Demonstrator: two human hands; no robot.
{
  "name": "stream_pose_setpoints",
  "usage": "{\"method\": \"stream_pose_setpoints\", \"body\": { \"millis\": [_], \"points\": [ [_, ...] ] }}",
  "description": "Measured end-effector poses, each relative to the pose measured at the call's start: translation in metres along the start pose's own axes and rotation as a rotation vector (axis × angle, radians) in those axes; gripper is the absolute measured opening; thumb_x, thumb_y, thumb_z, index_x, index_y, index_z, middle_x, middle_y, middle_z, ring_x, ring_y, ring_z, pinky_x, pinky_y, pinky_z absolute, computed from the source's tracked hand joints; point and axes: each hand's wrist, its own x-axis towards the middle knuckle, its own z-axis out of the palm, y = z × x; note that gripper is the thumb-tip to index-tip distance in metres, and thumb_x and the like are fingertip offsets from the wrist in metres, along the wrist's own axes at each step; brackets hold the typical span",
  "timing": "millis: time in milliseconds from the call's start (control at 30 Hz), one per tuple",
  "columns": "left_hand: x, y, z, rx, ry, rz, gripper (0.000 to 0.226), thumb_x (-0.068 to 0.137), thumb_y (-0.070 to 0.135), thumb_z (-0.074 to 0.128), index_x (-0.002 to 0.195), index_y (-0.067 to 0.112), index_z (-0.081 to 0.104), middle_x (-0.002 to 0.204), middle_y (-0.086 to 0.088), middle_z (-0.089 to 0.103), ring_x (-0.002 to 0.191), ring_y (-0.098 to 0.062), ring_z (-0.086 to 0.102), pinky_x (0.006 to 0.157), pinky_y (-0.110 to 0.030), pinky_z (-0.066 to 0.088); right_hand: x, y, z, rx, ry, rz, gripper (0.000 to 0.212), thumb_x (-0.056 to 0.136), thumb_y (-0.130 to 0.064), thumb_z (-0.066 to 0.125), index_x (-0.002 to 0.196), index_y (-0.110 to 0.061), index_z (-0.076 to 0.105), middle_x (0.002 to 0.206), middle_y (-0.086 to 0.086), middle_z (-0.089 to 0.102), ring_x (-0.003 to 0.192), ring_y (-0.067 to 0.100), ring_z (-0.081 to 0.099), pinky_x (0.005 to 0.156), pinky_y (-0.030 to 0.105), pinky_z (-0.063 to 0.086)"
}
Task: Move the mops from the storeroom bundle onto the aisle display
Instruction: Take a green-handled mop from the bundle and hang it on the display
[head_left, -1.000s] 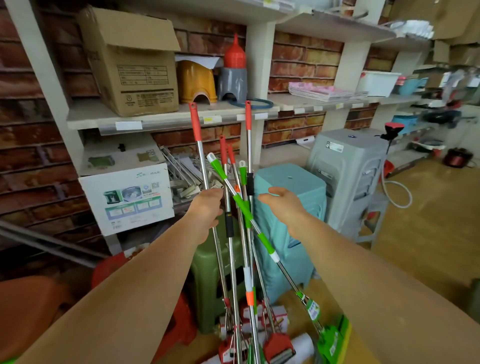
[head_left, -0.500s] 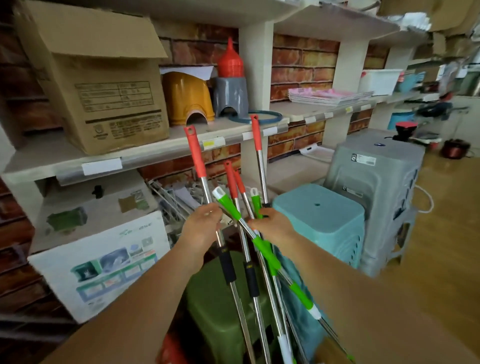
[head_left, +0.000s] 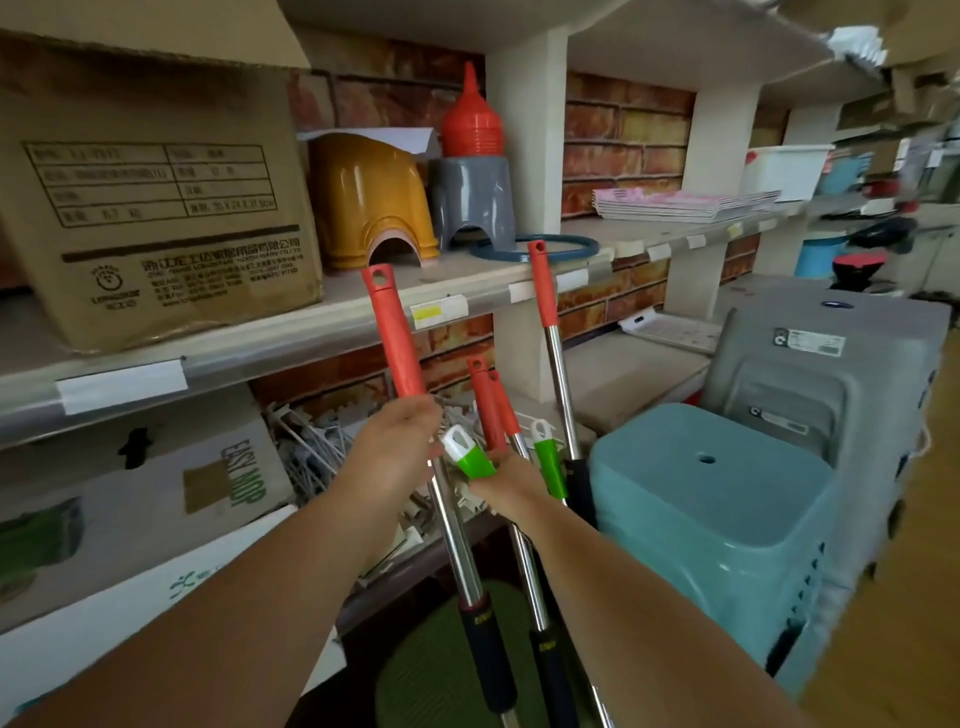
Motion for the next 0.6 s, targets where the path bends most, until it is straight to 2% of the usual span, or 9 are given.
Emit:
{"method": "stream_pose_setpoints", "body": {
  "millis": [67, 167, 233, 333, 467, 600],
  "points": [
    [0.008, 0.002, 0.0, 0.006, -0.011, 0.018, 0.009, 0.096, 0.028, 0.046, 0.104, 0.025, 0.05, 0.108, -0.001, 0.057, 0.1, -0.018, 0.058, 0.086, -0.032, 0.047, 0.014, 0.0, 0.01, 0.009, 0.004, 0.008, 0.035, 0.08, -0.019, 0.059, 0.114, -0.015, 0.059, 0.098, 0.011, 0.068, 0.085, 0.027, 0.065, 0.075, 0.034, 0.055],
    [0.015, 0.003, 0.003, 0.006, -0.048, 0.024, 0.012, 0.095, 0.027, 0.047, 0.106, 0.023, 0.052, 0.106, -0.001, 0.057, 0.101, -0.018, 0.059, 0.09, -0.035, 0.048, 0.033, 0.003, 0.021, 0.025, 0.019, 0.02, 0.039, 0.079, -0.019, 0.063, 0.117, -0.017, 0.056, 0.092, 0.008, 0.067, 0.077, 0.027, 0.065, 0.069, 0.036, 0.056],
    [0.019, 0.001, 0.005, -0.001, -0.074, 0.02, 0.01, 0.096, 0.026, 0.047, 0.105, 0.025, 0.051, 0.11, -0.002, 0.057, 0.102, -0.018, 0.059, 0.087, -0.033, 0.049, 0.041, 0.005, 0.025, 0.005, 0.03, 0.031, 0.042, 0.079, -0.023, 0.066, 0.119, -0.016, 0.055, 0.101, 0.01, 0.068, 0.086, 0.028, 0.066, 0.068, 0.032, 0.053],
    [0.023, -0.001, 0.002, -0.009, -0.091, 0.03, 0.009, 0.095, 0.026, 0.048, 0.103, 0.026, 0.051, 0.115, -0.002, 0.057, 0.103, -0.017, 0.059, 0.083, -0.031, 0.05, 0.048, 0.009, 0.029, -0.022, 0.022, 0.055, 0.048, 0.083, -0.016, 0.062, 0.128, -0.014, 0.046, 0.114, 0.014, 0.064, 0.1, 0.031, 0.063, 0.079, 0.036, 0.052],
    [0.03, 0.001, -0.007, -0.01, -0.085, 0.068, 0.011, 0.096, 0.026, 0.046, 0.106, 0.026, 0.05, 0.106, 0.001, 0.057, 0.096, -0.013, 0.059, 0.079, -0.028, 0.048, 0.063, 0.01, 0.038, 0.014, -0.007, 0.078, 0.054, 0.085, -0.013, 0.06, 0.134, -0.015, 0.038, 0.12, 0.012, 0.06, 0.107, 0.03, 0.059, 0.089, 0.038, 0.05],
    [0.032, -0.003, -0.012, -0.007, -0.081, 0.057, 0.012, 0.096, 0.027, 0.047, 0.107, 0.026, 0.049, 0.106, 0.002, 0.058, 0.099, -0.014, 0.059, 0.085, -0.03, 0.047, 0.066, 0.01, 0.042, -0.098, 0.013, 0.053, 0.056, 0.086, -0.016, 0.06, 0.137, -0.013, 0.036, 0.126, 0.013, 0.057, 0.114, 0.032, 0.055, 0.098, 0.041, 0.045]
  ]
}}
